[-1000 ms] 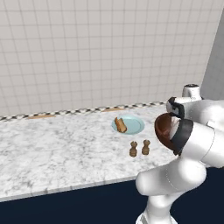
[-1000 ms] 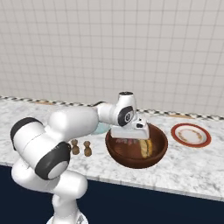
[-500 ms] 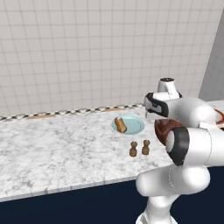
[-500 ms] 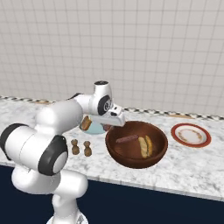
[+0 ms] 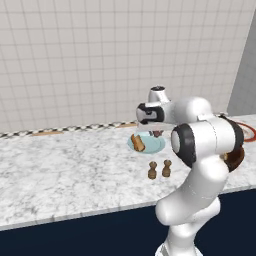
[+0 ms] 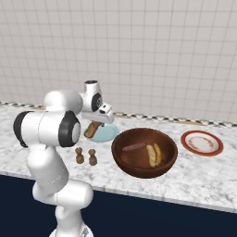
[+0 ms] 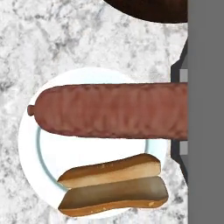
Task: Place one bun and one sausage from the bowl on each plate.
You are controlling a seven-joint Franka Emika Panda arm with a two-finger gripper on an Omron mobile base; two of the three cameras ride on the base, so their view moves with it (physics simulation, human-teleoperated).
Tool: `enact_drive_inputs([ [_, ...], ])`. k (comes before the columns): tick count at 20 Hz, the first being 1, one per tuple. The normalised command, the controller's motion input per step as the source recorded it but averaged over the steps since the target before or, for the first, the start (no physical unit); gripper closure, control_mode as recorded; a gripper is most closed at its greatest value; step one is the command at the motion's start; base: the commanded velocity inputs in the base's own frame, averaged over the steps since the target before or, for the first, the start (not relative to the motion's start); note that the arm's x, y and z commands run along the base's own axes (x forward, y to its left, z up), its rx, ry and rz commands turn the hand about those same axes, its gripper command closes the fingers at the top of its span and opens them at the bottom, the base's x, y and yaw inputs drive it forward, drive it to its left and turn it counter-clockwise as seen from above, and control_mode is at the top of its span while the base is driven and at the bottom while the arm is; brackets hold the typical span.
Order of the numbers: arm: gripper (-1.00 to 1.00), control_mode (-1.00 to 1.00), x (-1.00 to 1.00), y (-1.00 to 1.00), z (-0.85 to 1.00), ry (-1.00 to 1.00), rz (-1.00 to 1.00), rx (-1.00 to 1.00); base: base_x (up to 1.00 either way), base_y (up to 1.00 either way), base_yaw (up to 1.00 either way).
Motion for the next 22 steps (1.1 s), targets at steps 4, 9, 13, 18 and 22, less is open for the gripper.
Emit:
enact_drive_inputs([
  [4,1.00,-1.00,0.86,-0.01,-0.68,0.06,0.04,0.06,0.00,0.00,0.00],
  [9,1.00,-1.00,0.50,0.04,-0.36,-0.01,0.11,0.05,0.00,0.00,0.00],
  [13,-1.00,-1.00,-0.13,0.07,-0.29,0.05,0.00,0.00,0.00,0.00,0.00],
  [18,-1.00,-1.00,-0.33,0.00,0.00,0.07,-0.01,0.00,0.00,0.00,0.00],
  [22,-1.00,-1.00,-0.04,0.03,0.08,0.00,0.00,-0.01,0.00,0.00,0.00],
])
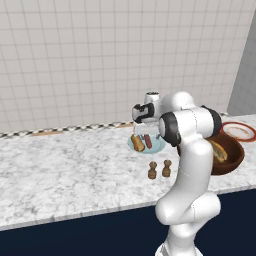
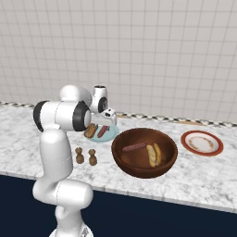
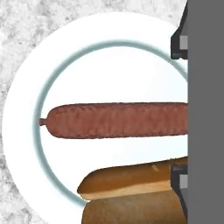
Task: Place one bun and one sausage from the bowl on each plate.
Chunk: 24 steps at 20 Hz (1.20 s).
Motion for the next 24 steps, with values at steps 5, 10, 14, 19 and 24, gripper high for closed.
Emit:
enact_drive_inputs([
  [5,-1.00,-1.00,-0.13,-0.12,0.70,0.05,0.00,-0.03,0.00,0.00,0.00],
  [10,-1.00,-1.00,-0.86,-0.69,0.77,-0.01,-0.09,0.10,0.00,0.00,0.00],
  [14,-1.00,-1.00,-0.98,-0.98,0.66,0.00,-0.20,0.23,0.00,0.00,0.00],
  [19,-1.00,-1.00,-0.69,-1.00,0.06,0.00,-0.27,0.24,0.00,0.00,0.00],
  [24,-1.00,-1.00,-0.47,-0.71,-0.49,0.00,-0.15,0.19,0.00,0.00,0.00],
])
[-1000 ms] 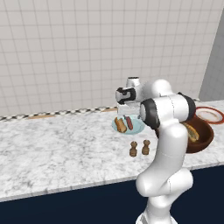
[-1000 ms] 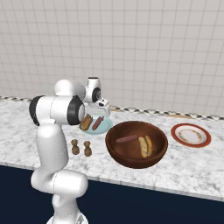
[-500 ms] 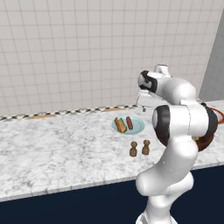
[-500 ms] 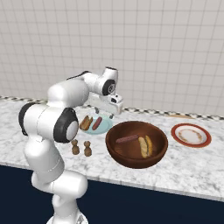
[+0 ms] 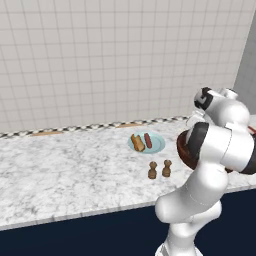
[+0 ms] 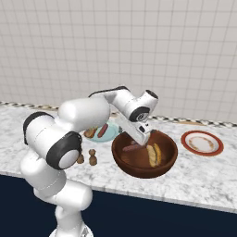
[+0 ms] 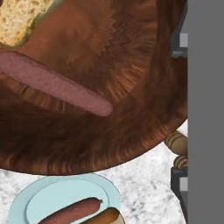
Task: Place one bun and one sausage from the bowl on each plate.
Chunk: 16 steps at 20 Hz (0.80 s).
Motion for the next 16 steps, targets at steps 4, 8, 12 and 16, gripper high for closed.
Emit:
enact_drive_inputs([
  [4,-1.00,-1.00,-0.17,-0.47,-0.45,-0.02,-0.08,0.09,0.00,0.00,0.00],
  [8,-1.00,-1.00,0.23,-0.02,-0.51,-0.06,-0.01,0.05,0.00,0.00,0.00],
  [12,-1.00,-1.00,0.52,-0.03,-0.27,-0.07,0.00,0.06,0.00,0.00,0.00],
  [16,-1.00,-1.00,0.13,-0.10,-0.49,-0.14,0.00,0.04,0.00,0.00,0.00],
])
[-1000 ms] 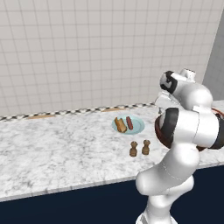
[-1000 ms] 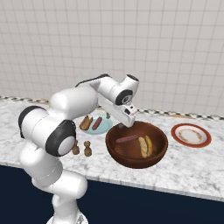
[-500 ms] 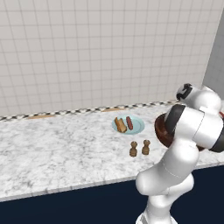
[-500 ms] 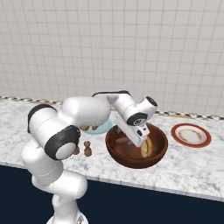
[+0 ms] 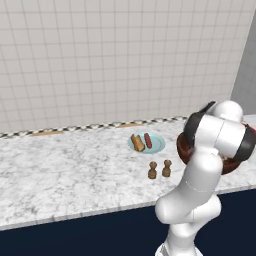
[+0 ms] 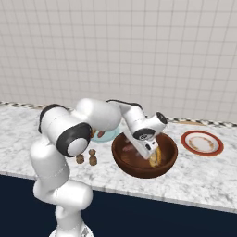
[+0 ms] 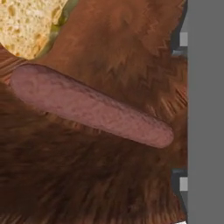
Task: Place one bun and one sausage from the bowl on each plate.
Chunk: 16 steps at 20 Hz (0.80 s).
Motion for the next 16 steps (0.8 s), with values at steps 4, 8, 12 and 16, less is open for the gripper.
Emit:
enact_drive_inputs([
  [4,-1.00,-1.00,0.07,-0.20,-0.42,-0.16,0.00,0.03,0.00,0.00,0.00],
  [8,-1.00,-1.00,0.57,-0.06,-0.02,-0.01,0.00,0.04,0.00,0.00,0.00],
  [12,-1.00,-1.00,0.55,0.00,-0.07,0.00,0.00,0.01,0.00,0.00,0.00],
  [16,-1.00,-1.00,0.03,-0.03,-0.56,0.00,-0.02,0.00,0.00,0.00,0.00],
])
